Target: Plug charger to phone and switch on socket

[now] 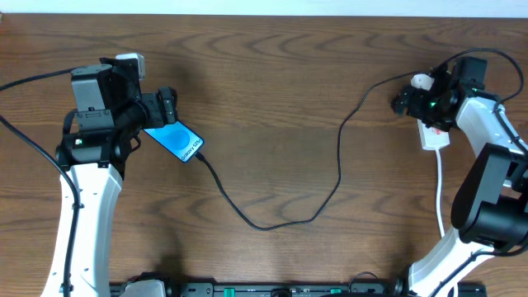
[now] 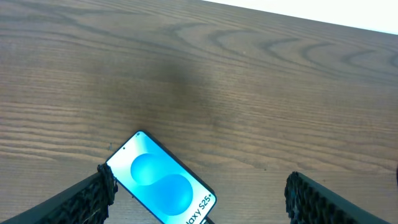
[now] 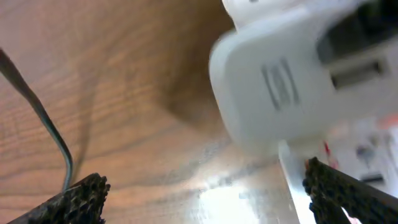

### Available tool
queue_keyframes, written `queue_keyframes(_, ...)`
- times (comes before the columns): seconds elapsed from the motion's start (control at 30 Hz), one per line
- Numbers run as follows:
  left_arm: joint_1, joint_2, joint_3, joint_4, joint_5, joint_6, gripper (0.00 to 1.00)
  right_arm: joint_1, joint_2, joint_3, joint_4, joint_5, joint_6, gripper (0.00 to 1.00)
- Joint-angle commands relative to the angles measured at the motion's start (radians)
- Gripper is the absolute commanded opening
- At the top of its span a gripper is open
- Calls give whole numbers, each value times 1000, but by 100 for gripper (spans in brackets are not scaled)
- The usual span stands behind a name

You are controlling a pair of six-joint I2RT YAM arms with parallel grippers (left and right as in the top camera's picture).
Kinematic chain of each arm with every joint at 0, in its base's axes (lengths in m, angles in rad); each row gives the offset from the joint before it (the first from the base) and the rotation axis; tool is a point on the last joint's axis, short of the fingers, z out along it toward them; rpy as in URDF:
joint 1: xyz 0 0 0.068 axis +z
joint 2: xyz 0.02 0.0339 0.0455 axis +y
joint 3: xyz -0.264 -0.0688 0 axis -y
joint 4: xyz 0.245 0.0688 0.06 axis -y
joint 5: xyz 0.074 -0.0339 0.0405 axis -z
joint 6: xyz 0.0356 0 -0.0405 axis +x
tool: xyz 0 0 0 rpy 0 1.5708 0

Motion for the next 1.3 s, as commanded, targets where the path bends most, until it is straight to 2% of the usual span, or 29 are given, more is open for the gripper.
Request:
queue_keyframes(0.0,-2,-10,-8,-2,-13,14,88,-4,-68,-15,-24,70,32,99)
queue_keyframes(0.6,-2,-11,-8,-2,-13,14,88,-1,-192,-15,-99,208,97,99)
queue_keyframes(1.27,-2,-11,-8,-2,-13,14,89,-1,-336,-15,-105,231,97,99)
